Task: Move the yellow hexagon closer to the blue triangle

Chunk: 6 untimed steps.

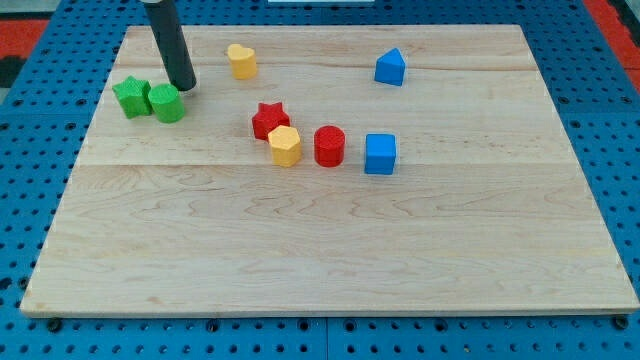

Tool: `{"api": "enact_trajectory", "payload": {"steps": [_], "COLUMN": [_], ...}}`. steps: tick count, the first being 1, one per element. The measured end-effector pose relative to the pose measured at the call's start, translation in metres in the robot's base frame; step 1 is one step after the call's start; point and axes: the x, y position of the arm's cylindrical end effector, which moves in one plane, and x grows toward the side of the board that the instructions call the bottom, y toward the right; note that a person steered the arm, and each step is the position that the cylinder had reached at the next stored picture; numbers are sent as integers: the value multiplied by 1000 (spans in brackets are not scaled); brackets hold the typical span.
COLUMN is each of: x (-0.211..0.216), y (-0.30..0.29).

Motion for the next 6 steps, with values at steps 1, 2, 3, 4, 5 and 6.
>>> {"api": "enact_trajectory", "payload": {"steps": [1, 2, 3, 4, 5, 6], "x": [4, 13, 18, 19, 19, 19], "y": [0, 0, 13, 15, 15, 16]}}
